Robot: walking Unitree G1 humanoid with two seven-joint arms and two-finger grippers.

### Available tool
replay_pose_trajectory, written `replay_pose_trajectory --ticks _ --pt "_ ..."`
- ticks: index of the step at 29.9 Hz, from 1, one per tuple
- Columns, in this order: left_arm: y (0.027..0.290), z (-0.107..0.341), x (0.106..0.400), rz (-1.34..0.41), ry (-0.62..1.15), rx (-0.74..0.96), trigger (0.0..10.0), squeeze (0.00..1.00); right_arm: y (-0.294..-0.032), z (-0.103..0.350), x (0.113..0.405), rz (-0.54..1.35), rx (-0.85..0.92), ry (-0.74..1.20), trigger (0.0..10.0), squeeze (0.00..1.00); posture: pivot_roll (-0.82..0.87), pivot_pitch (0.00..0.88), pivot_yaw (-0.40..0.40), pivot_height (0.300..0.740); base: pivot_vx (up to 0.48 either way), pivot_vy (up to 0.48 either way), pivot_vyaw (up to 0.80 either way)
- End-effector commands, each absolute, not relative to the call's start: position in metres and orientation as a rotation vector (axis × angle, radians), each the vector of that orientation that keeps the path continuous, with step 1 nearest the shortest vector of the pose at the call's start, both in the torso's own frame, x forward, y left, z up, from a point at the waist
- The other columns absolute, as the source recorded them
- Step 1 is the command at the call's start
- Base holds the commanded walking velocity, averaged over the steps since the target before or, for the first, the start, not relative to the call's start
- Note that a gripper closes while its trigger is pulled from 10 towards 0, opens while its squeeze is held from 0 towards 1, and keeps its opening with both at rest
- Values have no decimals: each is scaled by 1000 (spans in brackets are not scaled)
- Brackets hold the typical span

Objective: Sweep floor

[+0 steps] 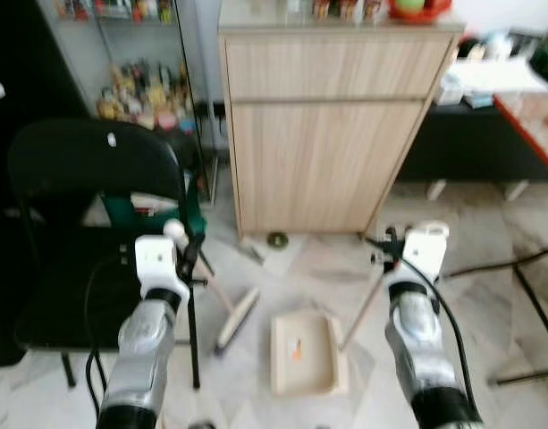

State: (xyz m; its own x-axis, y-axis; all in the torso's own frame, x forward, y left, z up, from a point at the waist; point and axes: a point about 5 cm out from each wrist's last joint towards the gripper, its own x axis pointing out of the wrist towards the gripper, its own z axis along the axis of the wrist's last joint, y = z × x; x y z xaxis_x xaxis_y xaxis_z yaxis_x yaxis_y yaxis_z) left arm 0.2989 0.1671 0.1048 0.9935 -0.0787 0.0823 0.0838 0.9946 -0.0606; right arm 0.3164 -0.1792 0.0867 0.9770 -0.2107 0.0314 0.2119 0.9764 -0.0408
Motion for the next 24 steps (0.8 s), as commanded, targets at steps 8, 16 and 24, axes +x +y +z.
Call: replay_pose_trajectory --ticks 8,16,24 --pt "168 115 300 -78 -123 -87 10000 0 -177 92 318 -209 -38 -56 10000 0 -45 95 -40 740 0 0 0" --pt "167 115 300 -85 -124 -92 10000 0 -176 92 318 -199 -45 -58 10000 0 -45 91 -40 740 0 0 198" --pt "166 115 301 -98 -123 -99 10000 0 -175 92 319 -199 -38 -60 10000 0 -43 84 -39 740 0 0 213"
